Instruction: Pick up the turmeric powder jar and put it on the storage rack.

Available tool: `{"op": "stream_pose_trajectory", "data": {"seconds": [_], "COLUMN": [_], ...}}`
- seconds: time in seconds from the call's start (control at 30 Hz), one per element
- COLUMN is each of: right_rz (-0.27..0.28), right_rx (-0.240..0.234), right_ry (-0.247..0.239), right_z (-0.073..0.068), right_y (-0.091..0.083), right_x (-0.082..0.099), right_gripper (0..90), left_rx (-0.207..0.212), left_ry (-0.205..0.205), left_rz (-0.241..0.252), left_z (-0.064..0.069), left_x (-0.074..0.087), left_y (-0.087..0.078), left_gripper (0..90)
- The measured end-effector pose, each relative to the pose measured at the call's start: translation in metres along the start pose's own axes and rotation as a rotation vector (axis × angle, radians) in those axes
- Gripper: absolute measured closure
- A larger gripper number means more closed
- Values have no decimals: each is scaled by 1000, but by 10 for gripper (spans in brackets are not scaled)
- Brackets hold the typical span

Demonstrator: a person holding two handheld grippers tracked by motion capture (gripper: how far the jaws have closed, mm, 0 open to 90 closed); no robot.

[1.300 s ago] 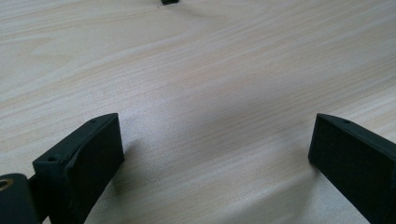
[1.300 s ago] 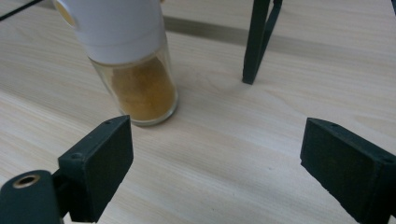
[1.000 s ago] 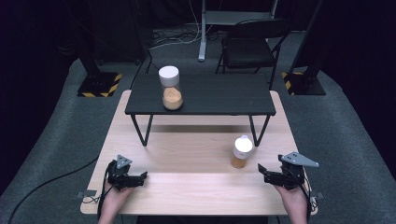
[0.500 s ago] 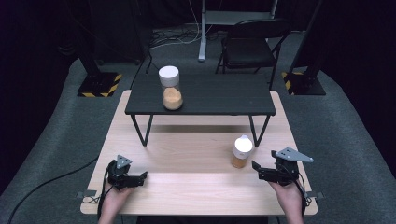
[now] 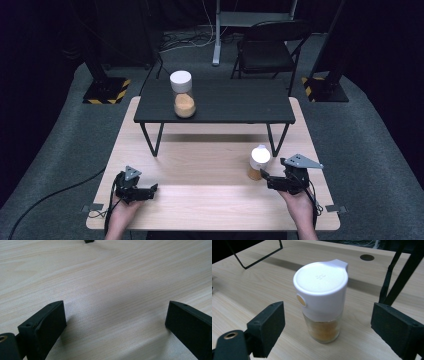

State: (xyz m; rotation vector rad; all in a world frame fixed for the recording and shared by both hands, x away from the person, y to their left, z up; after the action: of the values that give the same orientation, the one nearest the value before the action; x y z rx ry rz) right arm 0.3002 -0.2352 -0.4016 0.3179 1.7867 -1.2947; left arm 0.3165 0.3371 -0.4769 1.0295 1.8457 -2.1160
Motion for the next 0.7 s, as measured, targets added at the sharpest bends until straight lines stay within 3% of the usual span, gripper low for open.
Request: {"op": "stream_pose_trajectory", "data": {"seconds": [0.37,0.7], "right_rz": [-11,-21], "right_rx": [-12,19], "right_ry": [-5,6], "right_z": [-5,-10], "right_y": [20,36], "right_x": [-11,-15], "right_gripper": [133,137], "left_rx": [0,-1], "left_ry": [0,2], "left_rz": [0,0], "left_z": [0,0], "left_x": [0,0], "left_y": [0,0], "left_gripper": [28,29]}}
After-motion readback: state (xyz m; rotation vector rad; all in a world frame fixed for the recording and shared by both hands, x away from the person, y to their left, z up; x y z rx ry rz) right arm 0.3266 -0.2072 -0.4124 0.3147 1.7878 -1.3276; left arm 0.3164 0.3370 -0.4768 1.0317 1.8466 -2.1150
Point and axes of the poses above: each handheld gripper's, and its own axes: y roughly forward along the jaws, x roughly out of its underside, z roughly to its right, the point moved 6 cm from there along y, roughly forward along the jaws, and after that the axes turned 11 degrees about -z, right-handed, at the moved point
